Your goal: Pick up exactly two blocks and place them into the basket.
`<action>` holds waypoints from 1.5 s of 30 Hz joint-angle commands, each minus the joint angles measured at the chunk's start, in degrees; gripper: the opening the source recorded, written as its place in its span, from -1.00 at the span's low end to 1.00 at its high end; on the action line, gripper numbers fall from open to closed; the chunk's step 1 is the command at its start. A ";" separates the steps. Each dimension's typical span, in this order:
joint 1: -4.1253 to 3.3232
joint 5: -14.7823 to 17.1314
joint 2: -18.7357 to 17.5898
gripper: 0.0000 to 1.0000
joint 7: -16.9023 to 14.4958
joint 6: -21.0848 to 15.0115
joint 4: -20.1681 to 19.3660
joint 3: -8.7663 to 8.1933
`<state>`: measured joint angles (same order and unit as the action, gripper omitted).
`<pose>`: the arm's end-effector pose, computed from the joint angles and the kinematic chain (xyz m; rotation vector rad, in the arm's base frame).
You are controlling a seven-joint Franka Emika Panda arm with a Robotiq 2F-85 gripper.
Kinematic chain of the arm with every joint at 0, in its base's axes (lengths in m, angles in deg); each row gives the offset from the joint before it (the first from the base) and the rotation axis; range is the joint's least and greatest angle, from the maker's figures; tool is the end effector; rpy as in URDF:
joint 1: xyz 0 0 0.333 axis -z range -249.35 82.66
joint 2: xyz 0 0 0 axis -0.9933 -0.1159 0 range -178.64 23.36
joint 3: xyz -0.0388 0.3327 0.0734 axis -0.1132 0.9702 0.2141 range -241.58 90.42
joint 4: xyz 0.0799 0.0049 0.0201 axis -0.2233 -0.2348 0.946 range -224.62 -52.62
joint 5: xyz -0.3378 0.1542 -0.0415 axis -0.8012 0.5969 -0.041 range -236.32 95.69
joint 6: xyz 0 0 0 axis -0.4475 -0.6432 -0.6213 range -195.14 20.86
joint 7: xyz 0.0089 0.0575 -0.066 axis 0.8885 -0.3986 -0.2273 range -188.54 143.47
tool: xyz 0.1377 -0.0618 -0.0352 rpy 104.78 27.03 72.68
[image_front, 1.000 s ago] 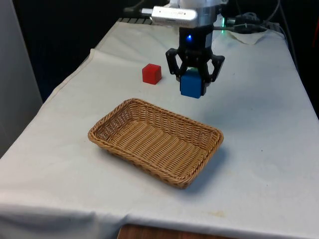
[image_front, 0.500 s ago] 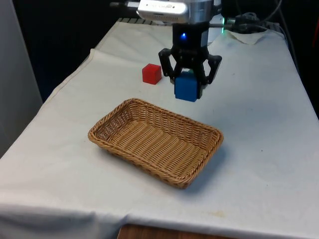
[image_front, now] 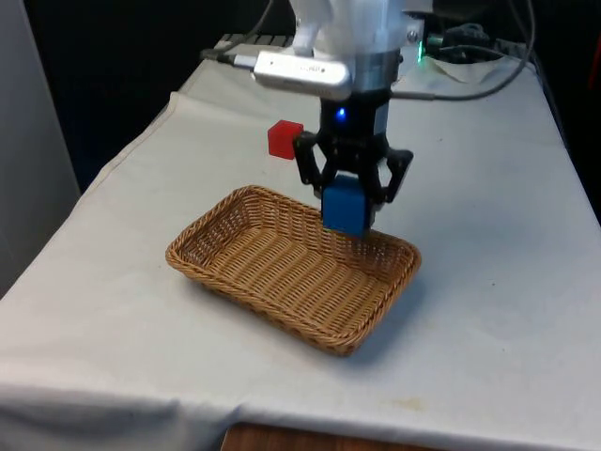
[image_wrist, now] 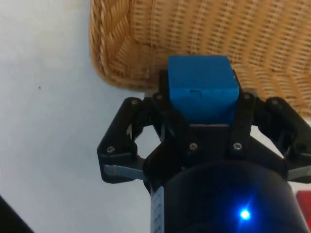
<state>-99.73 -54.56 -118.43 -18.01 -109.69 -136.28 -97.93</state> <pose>0.7191 -0.0145 0.2511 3.0829 -0.3954 0.1222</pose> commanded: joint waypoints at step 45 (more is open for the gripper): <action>1.66 4.81 -14.15 1.00 -1.43 -1.49 13.24 -1.83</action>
<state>-98.13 -49.75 -133.22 -19.21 -111.63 -122.76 -99.82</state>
